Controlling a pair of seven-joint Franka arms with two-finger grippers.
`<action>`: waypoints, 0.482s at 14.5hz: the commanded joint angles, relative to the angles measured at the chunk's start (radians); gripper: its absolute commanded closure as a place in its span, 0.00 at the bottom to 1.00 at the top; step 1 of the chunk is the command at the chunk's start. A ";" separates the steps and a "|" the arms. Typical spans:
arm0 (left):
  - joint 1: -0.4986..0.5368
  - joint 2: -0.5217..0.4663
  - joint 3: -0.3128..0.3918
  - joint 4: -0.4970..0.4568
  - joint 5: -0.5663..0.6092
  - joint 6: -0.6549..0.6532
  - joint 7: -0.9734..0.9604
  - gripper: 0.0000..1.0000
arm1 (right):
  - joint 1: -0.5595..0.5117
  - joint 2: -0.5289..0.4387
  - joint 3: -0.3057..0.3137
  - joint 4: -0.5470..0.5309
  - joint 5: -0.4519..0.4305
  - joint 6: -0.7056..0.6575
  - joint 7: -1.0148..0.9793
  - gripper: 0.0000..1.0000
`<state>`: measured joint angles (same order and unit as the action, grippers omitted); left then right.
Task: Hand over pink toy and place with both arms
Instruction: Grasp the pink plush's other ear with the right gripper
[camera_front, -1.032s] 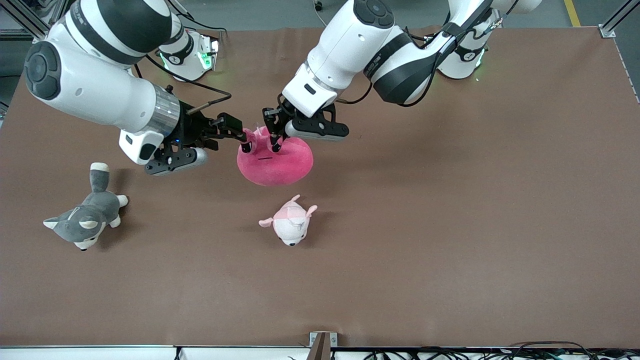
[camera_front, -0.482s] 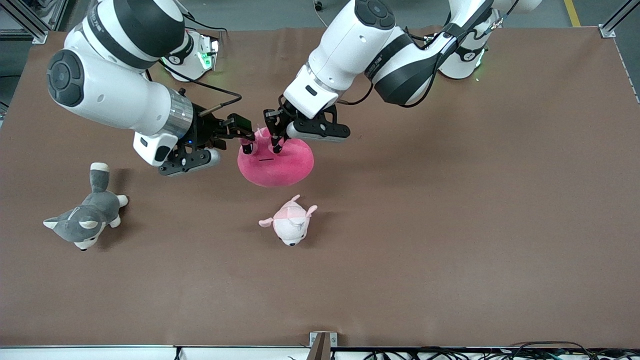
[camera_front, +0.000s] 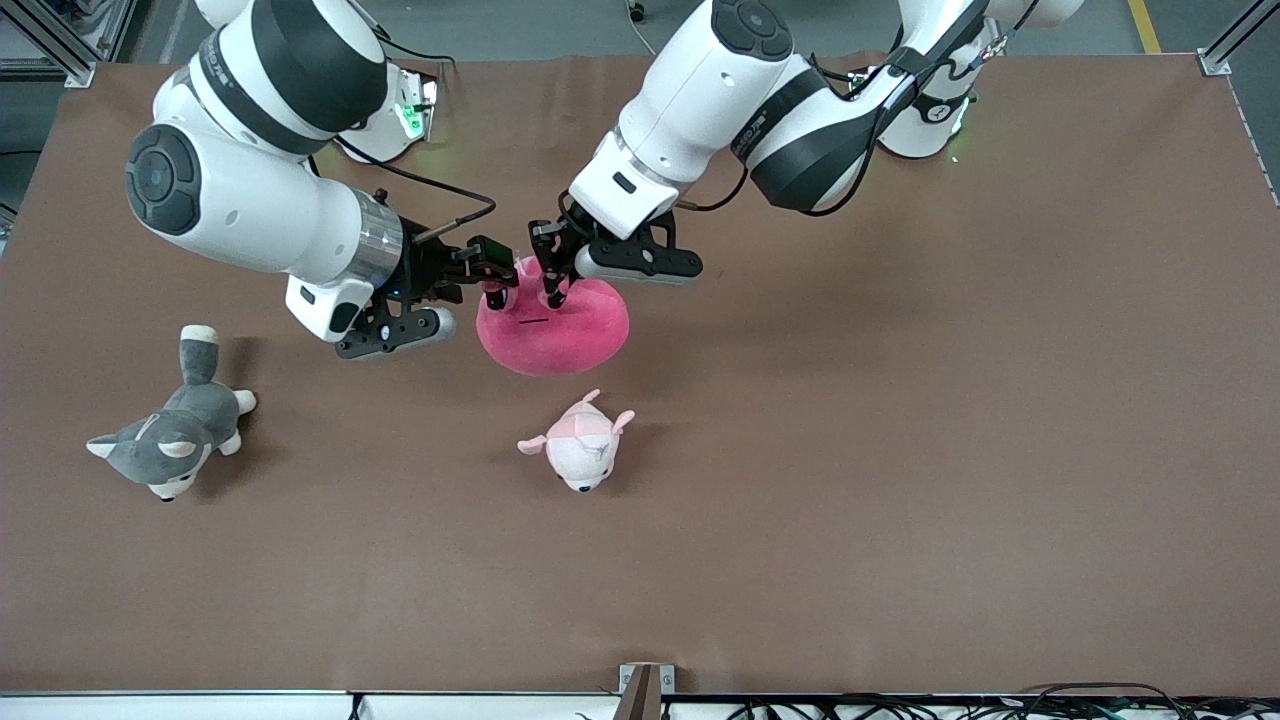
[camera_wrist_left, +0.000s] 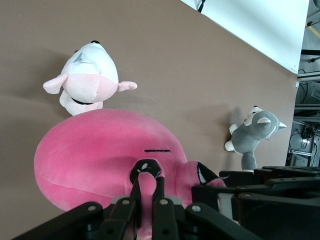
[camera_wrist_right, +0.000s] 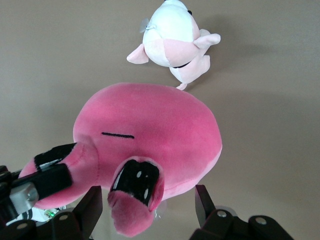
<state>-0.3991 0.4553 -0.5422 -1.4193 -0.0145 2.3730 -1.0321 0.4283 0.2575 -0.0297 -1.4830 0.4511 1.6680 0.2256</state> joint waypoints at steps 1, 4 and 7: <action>0.003 -0.007 -0.001 0.003 0.019 -0.001 -0.017 1.00 | 0.009 0.003 -0.009 0.006 0.021 0.002 0.012 0.20; 0.003 -0.007 -0.001 0.003 0.019 -0.003 -0.019 1.00 | 0.009 0.002 -0.009 0.006 0.023 -0.001 0.012 0.24; 0.006 -0.007 -0.001 0.003 0.019 -0.003 -0.019 1.00 | 0.012 0.002 -0.009 0.009 0.024 0.001 0.012 0.24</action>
<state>-0.3959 0.4553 -0.5422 -1.4193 -0.0145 2.3727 -1.0321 0.4286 0.2590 -0.0297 -1.4822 0.4520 1.6689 0.2257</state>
